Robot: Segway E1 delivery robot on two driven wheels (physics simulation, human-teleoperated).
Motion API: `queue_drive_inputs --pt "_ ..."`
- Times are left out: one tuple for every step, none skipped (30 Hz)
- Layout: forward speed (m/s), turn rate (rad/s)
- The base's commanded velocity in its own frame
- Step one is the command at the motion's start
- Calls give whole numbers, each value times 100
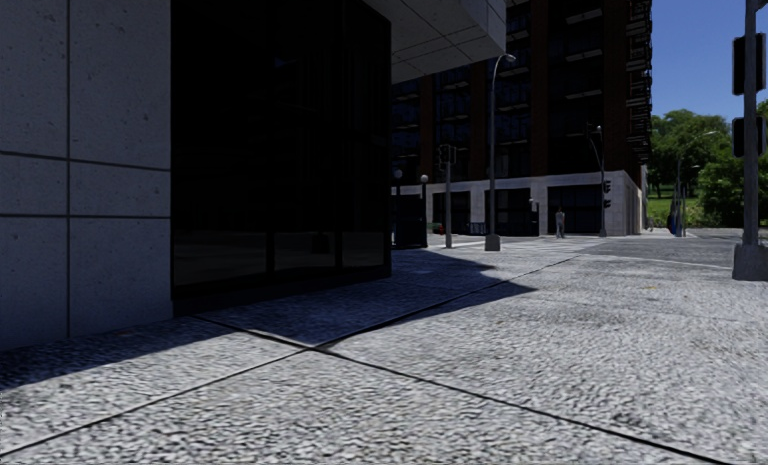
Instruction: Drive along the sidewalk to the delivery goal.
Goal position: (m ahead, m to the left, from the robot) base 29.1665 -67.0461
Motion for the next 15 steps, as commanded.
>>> queue_drive_inputs --pt "179 0" --pt "194 0" --pt "197 0" --pt "197 0" --pt "198 0" --pt "199 0" --pt "199 0" --pt "199 0" --pt "199 0" --pt "200 0" --pt "200 0" --pt "200 0" --pt "200 0" --pt "200 0" --pt "200 0"
